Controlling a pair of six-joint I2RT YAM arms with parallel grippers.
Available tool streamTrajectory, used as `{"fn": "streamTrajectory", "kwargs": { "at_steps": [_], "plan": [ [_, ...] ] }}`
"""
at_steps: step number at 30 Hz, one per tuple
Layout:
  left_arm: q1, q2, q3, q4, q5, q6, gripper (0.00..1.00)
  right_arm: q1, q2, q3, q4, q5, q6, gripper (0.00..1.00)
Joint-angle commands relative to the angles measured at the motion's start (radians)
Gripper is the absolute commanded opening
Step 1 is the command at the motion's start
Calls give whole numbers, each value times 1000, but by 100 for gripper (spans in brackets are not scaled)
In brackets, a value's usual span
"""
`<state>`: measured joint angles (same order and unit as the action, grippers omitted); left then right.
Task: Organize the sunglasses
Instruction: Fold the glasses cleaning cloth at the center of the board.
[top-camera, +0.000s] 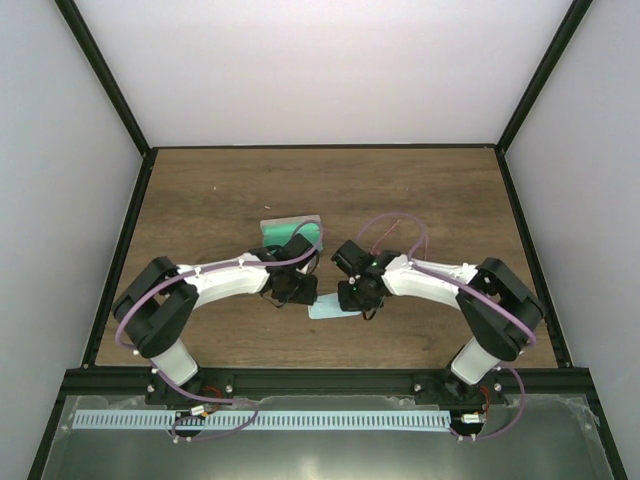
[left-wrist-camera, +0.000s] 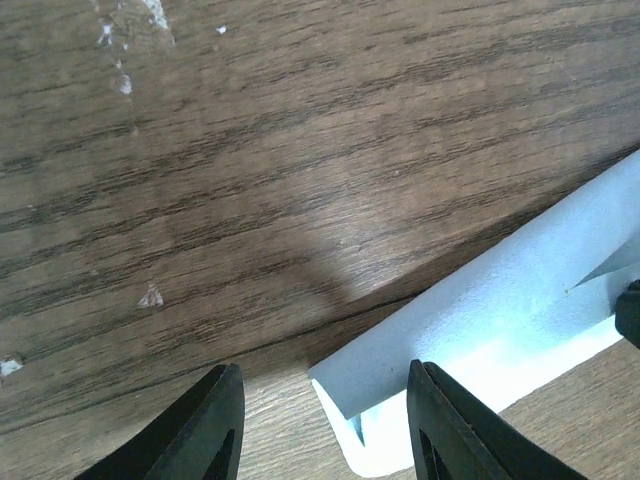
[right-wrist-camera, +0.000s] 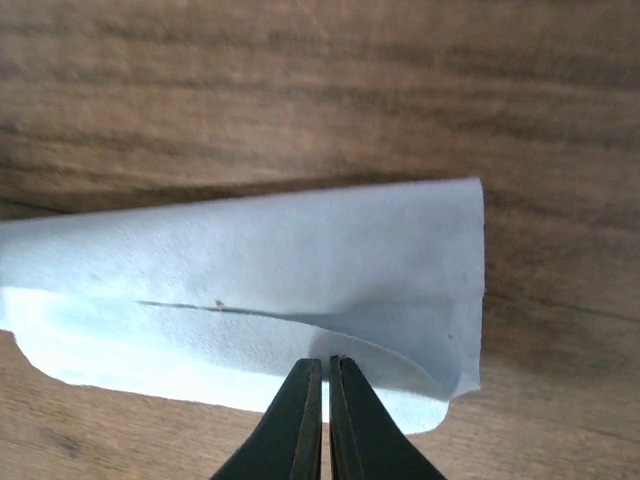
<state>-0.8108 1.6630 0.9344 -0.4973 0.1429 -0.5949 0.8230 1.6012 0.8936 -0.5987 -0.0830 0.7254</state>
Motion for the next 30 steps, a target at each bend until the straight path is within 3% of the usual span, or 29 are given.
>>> {"fn": "streamTrajectory", "kwargs": {
  "at_steps": [1, 12, 30],
  "plan": [
    [6, -37, -18, 12, 2, 0, 45, 24, -26, -16, -7, -16, 28, 4],
    [9, -60, -41, 17, 2, -5, 46, 48, -54, 37, -47, 15, 39, 4],
    [13, -89, -69, 15, -6, -13, 46, 45, 76, 137, -41, 57, -5, 5]
  ]
}}
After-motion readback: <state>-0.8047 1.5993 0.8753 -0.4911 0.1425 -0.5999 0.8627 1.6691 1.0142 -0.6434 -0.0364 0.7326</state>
